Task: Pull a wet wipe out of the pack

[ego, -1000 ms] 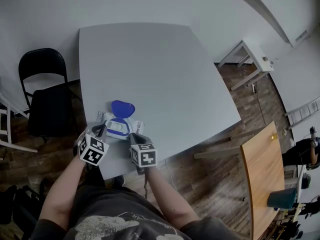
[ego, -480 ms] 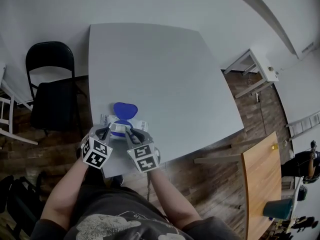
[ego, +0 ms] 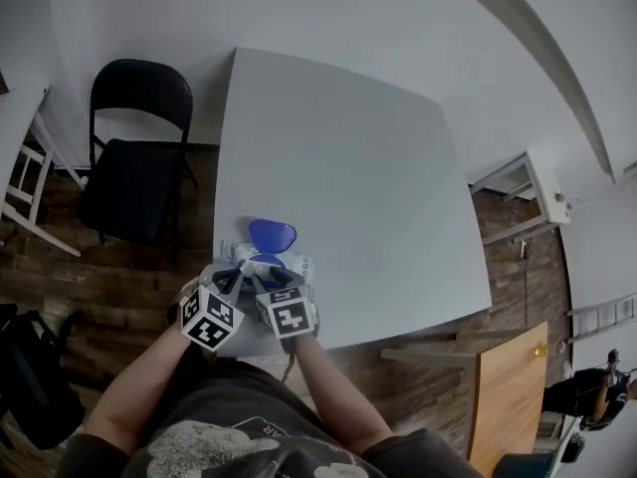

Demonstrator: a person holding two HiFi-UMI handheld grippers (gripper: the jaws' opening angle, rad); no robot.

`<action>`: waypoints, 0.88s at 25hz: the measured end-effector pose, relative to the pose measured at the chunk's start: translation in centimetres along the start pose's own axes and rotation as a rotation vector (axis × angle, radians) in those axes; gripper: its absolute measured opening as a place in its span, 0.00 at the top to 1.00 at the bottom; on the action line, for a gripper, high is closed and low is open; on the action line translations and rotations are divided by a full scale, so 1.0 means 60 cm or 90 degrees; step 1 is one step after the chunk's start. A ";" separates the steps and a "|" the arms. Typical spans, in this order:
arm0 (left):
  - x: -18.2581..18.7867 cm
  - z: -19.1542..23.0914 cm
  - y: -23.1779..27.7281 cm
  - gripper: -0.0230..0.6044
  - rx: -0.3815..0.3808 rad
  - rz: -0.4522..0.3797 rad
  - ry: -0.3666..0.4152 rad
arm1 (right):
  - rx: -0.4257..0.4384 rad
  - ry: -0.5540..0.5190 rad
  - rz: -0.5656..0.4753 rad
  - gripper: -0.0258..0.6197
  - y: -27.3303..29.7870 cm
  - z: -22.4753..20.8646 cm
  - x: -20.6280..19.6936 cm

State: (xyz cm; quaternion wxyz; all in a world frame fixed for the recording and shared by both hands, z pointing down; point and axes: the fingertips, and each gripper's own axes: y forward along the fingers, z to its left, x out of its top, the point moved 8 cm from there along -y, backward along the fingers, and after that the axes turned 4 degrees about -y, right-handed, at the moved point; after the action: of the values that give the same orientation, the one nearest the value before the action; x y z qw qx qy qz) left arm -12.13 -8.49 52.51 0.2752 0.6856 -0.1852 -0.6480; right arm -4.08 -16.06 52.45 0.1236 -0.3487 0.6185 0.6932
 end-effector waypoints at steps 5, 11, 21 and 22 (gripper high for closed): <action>-0.007 -0.008 -0.001 0.92 0.012 -0.013 -0.020 | -0.001 -0.008 0.031 0.72 0.010 0.005 0.006; -0.010 -0.018 -0.002 0.92 0.037 -0.014 -0.028 | -0.025 0.023 -0.026 0.83 0.015 -0.012 -0.004; -0.026 -0.037 -0.023 0.92 0.073 0.004 -0.058 | 0.034 -0.008 -0.022 0.96 0.000 -0.006 -0.006; -0.030 -0.036 -0.027 0.92 0.076 0.001 -0.064 | 0.047 0.003 -0.031 0.96 -0.005 -0.004 -0.007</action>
State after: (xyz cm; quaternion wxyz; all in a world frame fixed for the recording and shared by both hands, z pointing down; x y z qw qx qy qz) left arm -10.32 -5.82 52.95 0.2249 0.6671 -0.2379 -0.6691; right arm -3.49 -16.09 52.50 0.1517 -0.3607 0.6351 0.6660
